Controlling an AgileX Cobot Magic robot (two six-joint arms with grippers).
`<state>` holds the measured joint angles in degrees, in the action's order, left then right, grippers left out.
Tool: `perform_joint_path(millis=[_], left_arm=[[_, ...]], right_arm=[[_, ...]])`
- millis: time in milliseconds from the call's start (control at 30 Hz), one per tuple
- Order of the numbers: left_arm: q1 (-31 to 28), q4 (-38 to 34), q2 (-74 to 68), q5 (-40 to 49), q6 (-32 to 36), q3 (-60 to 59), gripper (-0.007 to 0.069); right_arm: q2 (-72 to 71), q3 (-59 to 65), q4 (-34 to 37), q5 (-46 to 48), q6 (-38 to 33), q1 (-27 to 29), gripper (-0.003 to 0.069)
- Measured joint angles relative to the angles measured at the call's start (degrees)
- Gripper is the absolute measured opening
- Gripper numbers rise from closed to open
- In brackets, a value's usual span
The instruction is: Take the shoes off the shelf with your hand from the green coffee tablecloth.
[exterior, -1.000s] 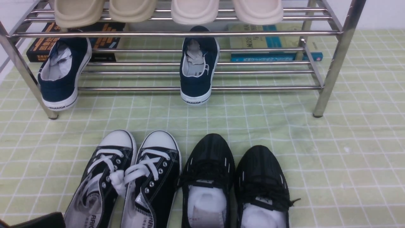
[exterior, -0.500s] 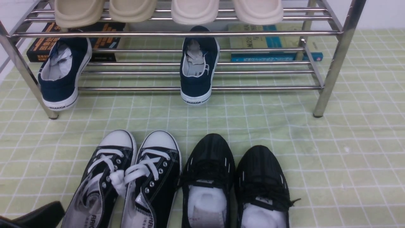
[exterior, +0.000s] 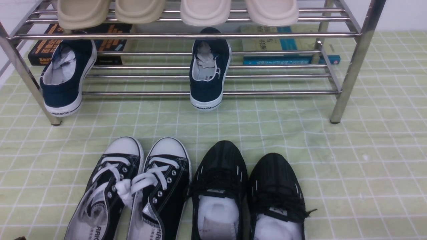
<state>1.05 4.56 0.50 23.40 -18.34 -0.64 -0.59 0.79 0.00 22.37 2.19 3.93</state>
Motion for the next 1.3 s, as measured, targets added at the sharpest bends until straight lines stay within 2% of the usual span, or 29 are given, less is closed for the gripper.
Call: perform_joint_path(millis=[767, 1033, 1300], left_arm=[[-0.21, 1.04, 0.13, -0.71, 2.09, -0.15, 0.0032], [-4.79, 1.04, 0.13, -0.71, 2.11, -0.15, 0.0037], [-2.55, 1.04, 0.13, -0.71, 2.06, -0.15, 0.0043]], right_arm=[[0.00, 0.00, 0.00, 0.00, 0.00, 0.00, 0.0239], [0.00, 0.00, 0.00, 0.00, 0.00, 0.00, 0.0239], [0.00, 0.00, 0.00, 0.00, 0.00, 0.00, 0.0239]])
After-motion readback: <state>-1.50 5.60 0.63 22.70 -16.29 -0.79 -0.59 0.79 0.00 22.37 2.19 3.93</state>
